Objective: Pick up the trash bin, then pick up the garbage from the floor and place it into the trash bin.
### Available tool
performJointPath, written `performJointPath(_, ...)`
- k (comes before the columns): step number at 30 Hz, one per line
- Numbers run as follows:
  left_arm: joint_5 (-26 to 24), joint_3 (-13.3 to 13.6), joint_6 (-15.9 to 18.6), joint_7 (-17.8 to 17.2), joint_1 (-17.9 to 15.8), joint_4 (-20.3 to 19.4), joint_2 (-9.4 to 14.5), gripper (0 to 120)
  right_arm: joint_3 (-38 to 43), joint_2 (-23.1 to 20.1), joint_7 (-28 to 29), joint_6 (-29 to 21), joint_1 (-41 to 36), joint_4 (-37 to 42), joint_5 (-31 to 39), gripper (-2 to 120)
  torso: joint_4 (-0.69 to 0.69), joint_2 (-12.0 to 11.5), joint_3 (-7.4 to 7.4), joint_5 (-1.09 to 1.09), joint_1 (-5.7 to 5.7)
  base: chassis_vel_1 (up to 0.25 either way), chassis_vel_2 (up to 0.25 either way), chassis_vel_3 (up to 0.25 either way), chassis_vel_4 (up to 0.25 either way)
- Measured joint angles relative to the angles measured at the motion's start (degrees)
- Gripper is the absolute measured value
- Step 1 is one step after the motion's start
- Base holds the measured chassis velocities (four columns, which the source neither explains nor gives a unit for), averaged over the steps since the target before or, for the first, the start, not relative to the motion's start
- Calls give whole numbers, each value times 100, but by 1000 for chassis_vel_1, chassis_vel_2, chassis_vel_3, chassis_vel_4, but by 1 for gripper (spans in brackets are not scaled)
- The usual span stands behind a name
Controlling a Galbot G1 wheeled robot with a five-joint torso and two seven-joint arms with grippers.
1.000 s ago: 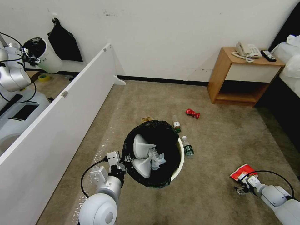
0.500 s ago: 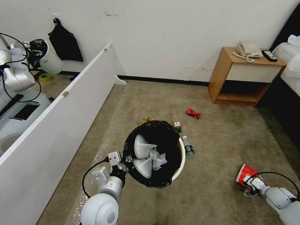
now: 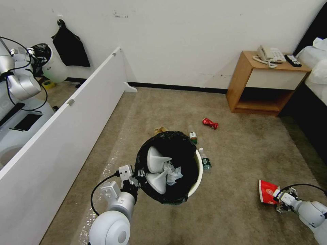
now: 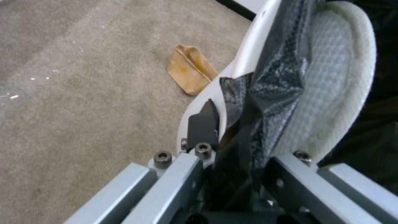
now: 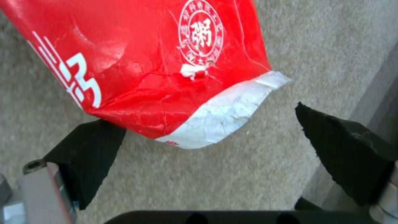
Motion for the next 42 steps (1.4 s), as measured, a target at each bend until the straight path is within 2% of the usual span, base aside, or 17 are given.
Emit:
performJointPath(13, -7, -9, -58, 13, -1, 32, 10, 1, -203, 316, 517, 156, 414, -209, -110, 100, 0, 0, 0, -1, 0, 0, 0, 0, 0)
performJointPath(24, -9, -7, -99, 40, -3, 33, 17, 1, -407, 408, 584, 180, 591, -250, -188, 100, 0, 0, 0, -1, 0, 0, 0, 0, 0)
performJointPath(33, -35, -37, -154, 54, -8, 79, 39, 1, -622, 652, 451, 214, 880, -570, -343, 100, 1, 0, 0, 0, 0, 0, 0, 0, 0)
performJointPath(34, -47, -53, -161, 54, -12, 90, 49, 1, -651, 689, 424, 223, 932, -639, -371, 94, -1, 0, 0, -2, 0, 0, 0, 0, 0)
performJointPath(35, -47, -53, -161, 54, -12, 90, 49, 1, -651, 689, 424, 223, 932, -639, -371, 94, -1, 0, 0, -2, 0, 0, 0, 0, 0)
performJointPath(37, -68, -63, -170, 54, -23, 115, 56, 1, -693, 760, 400, 254, 1024, -757, -390, 84, -7, 1, -1, -12, -1, 0, 0, 0, 0)
performJointPath(38, -68, -63, -170, 54, -23, 115, 56, 1, -693, 760, 400, 254, 1024, -757, -390, 84, -7, 1, -1, -12, -1, 0, 0, 0, 0)
performJointPath(39, -76, -63, -172, 54, -30, 130, 56, 1, -735, 786, 395, 271, 1063, -806, -392, 77, -8, 2, -2, -17, -1, 0, 0, 0, 0)
performJointPath(40, -82, -59, -172, 54, -36, 145, 49, 1, -775, 820, 401, 284, 1117, -860, -392, 70, -5, 2, -2, -12, -1, 0, 0, 0, 0)
performJointPath(42, -84, -57, -173, 54, -39, 153, 45, 1, -792, 836, 401, 284, 1136, -884, -388, 67, -5, 3, -2, -13, -1, 0, 0, 0, 0)
